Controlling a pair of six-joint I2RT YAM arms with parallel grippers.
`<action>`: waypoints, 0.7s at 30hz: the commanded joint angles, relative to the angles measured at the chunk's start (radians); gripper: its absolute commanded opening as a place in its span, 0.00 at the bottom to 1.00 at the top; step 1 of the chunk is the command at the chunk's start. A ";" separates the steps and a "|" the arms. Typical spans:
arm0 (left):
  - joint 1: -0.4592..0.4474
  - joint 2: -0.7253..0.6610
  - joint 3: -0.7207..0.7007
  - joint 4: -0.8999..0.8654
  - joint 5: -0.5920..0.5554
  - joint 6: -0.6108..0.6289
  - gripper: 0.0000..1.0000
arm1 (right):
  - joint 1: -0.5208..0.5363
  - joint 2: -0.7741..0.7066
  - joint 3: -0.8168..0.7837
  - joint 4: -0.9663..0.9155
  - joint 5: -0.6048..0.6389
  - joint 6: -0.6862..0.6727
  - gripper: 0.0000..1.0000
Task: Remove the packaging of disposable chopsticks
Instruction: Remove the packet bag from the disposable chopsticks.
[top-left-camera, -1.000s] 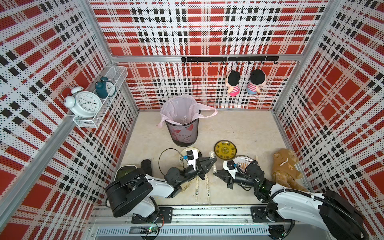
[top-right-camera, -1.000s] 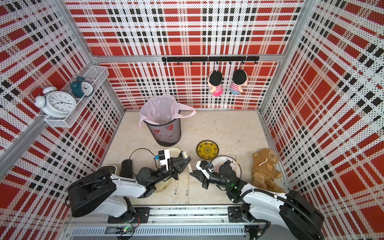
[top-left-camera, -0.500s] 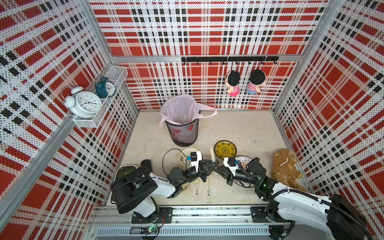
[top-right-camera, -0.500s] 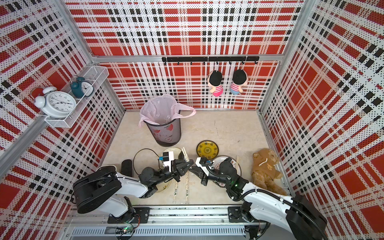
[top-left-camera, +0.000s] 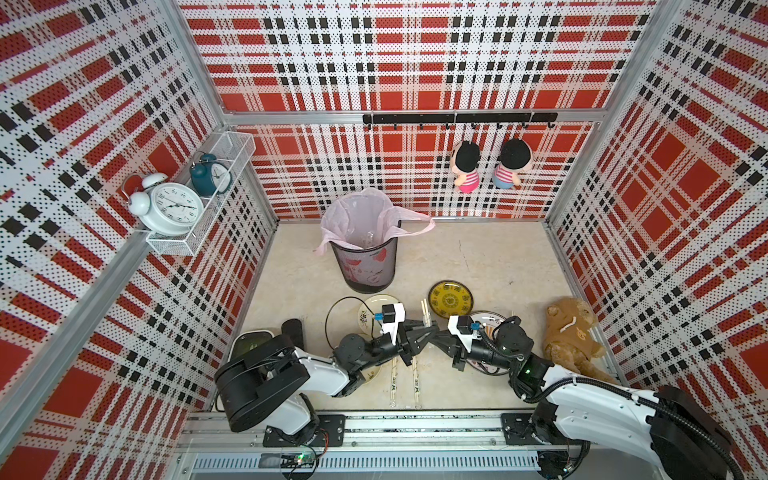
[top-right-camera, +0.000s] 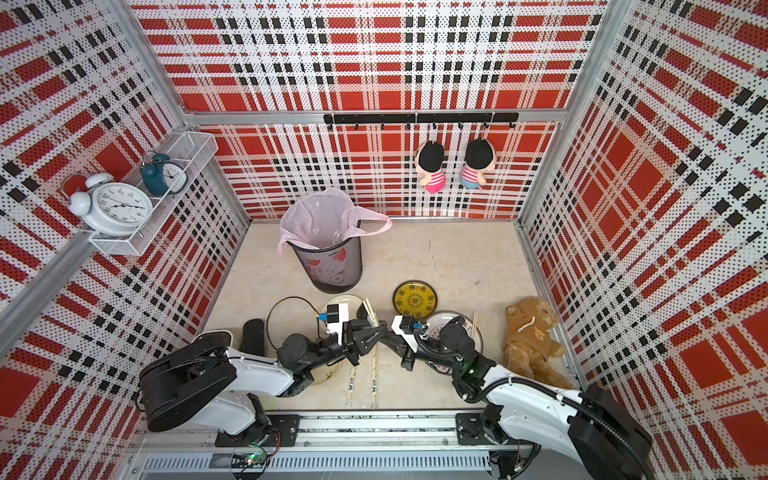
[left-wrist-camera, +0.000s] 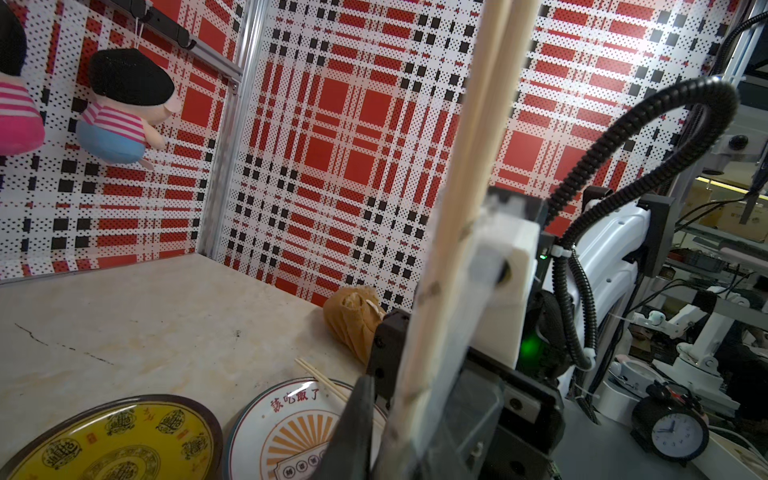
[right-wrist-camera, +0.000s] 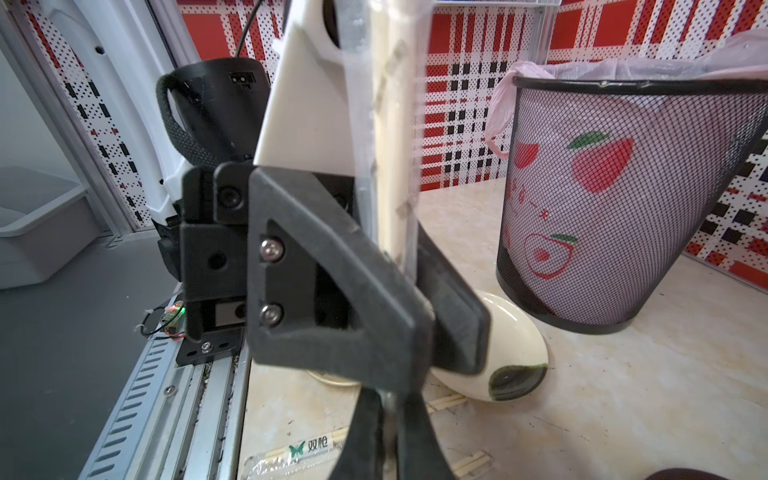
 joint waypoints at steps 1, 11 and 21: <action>-0.006 -0.034 0.015 -0.124 0.028 -0.005 0.24 | 0.007 0.005 -0.015 0.158 0.005 -0.022 0.00; -0.008 -0.206 0.095 -0.294 -0.048 0.095 0.66 | 0.007 0.016 -0.047 0.159 0.012 -0.015 0.00; -0.006 -0.299 0.176 -0.427 -0.116 0.183 0.20 | 0.007 -0.008 -0.058 0.147 0.000 -0.005 0.00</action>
